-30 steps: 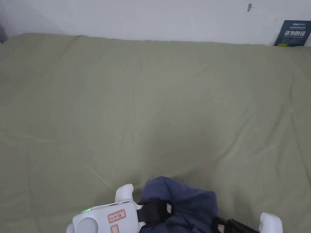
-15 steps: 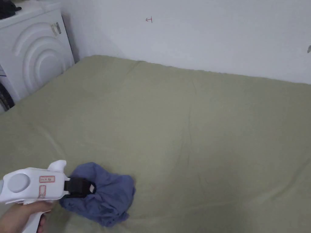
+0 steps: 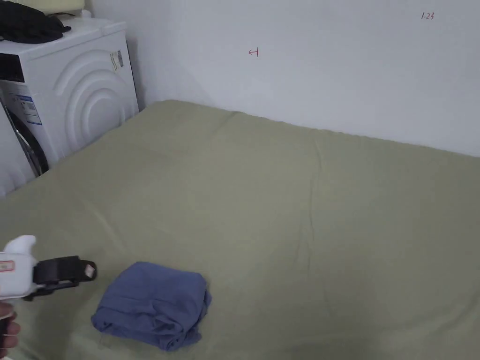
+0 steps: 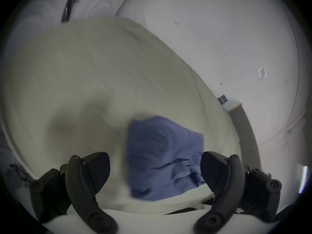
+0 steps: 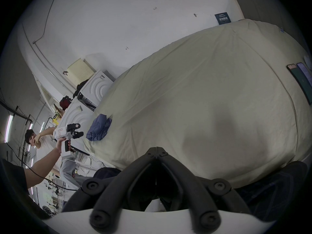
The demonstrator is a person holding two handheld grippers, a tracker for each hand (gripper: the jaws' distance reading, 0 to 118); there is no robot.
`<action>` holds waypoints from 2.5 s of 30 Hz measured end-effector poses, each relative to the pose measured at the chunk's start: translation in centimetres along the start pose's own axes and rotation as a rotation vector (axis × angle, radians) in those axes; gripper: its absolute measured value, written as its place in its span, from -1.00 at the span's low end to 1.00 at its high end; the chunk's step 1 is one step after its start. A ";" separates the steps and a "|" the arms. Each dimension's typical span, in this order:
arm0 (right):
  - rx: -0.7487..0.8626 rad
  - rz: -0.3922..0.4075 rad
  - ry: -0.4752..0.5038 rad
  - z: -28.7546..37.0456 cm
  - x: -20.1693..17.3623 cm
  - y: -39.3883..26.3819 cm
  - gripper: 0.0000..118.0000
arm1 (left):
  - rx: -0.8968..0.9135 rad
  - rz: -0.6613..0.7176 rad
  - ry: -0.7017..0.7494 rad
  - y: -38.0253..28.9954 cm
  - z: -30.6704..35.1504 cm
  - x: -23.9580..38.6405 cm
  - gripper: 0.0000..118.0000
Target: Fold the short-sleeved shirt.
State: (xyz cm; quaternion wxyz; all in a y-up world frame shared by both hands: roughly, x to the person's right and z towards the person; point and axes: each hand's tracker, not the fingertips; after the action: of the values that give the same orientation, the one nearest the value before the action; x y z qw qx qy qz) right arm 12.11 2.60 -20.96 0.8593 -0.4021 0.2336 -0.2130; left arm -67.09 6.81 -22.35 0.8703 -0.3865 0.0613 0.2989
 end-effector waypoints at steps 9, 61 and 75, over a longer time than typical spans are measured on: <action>0.062 0.085 -0.099 2.2 -1.3 1.9 -0.99 | 0.053 -0.073 0.330 -5.5 1.5 3.0 -0.77; 0.786 0.578 -0.392 23.2 -9.0 14.7 0.36 | 0.861 -0.658 -0.115 -19.7 16.2 46.8 0.74; 0.776 0.527 -0.336 23.4 -9.4 15.0 1.00 | 0.856 -0.644 -0.116 -20.0 15.5 47.1 1.00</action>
State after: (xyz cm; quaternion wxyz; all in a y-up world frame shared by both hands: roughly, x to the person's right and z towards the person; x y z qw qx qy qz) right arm 20.62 30.40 -17.35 0.9959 -0.0087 0.0893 0.0080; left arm -19.31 29.64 -14.79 0.9997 0.0208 0.0081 -0.0140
